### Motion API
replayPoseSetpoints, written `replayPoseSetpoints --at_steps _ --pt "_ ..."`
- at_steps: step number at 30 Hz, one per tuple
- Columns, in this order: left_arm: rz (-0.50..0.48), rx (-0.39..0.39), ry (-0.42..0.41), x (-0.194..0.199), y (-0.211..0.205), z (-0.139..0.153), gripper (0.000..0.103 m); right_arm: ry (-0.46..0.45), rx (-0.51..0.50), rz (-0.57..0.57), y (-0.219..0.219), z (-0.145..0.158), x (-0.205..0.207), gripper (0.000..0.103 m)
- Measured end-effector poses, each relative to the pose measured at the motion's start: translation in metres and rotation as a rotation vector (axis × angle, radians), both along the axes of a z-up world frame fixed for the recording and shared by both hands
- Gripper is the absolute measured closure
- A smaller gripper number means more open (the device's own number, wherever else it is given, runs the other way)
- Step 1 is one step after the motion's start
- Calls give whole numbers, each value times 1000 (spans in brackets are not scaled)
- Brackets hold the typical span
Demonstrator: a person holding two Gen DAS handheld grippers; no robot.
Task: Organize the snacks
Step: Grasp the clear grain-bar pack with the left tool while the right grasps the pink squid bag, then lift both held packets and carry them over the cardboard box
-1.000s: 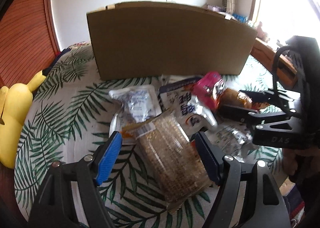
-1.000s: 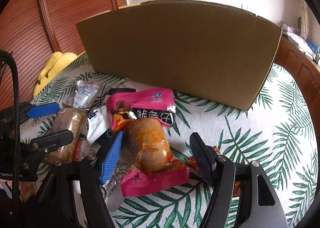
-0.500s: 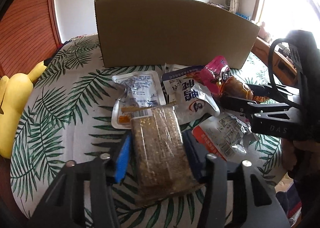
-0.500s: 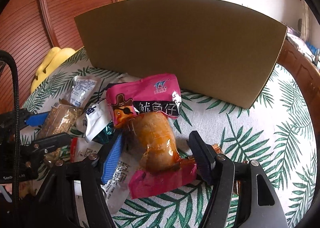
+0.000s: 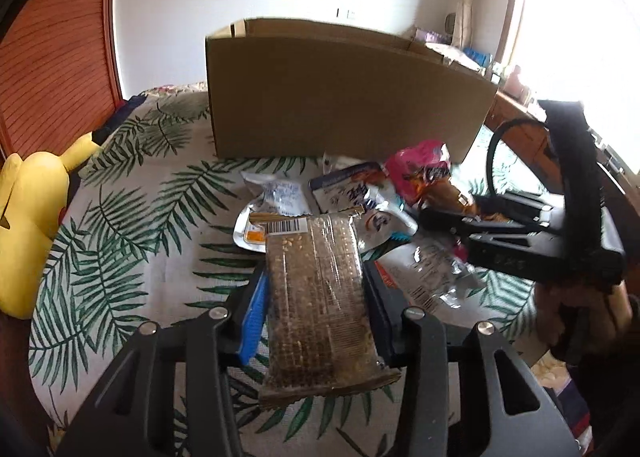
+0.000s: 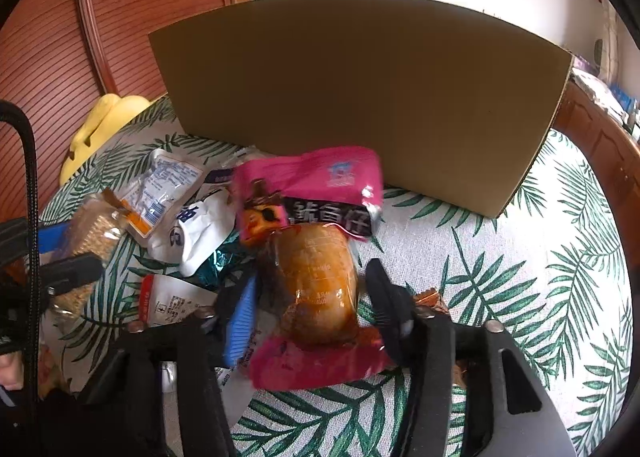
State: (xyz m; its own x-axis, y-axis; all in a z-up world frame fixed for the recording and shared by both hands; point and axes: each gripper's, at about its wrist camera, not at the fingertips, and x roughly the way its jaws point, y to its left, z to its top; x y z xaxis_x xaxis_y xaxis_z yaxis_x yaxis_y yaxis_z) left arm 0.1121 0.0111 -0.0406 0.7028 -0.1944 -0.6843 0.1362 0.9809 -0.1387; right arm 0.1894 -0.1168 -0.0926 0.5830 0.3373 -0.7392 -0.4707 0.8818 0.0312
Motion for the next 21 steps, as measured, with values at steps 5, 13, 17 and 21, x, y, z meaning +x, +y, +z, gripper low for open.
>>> replayPoseSetpoints --at_steps 5,13,17,21 --pt "-11 -10 -23 -2 -3 12 59 -7 24 -2 -5 2 -2 59" --pt "-11 -21 -46 -5 -5 21 59 -63 80 -25 -15 11 -9 59" --pt "-16 -25 -52 -6 -7 23 59 -78 97 -34 -17 13 -11 59" --pt "-17 -15 -64 -8 -9 27 59 -90 111 -36 -21 15 -14 59"
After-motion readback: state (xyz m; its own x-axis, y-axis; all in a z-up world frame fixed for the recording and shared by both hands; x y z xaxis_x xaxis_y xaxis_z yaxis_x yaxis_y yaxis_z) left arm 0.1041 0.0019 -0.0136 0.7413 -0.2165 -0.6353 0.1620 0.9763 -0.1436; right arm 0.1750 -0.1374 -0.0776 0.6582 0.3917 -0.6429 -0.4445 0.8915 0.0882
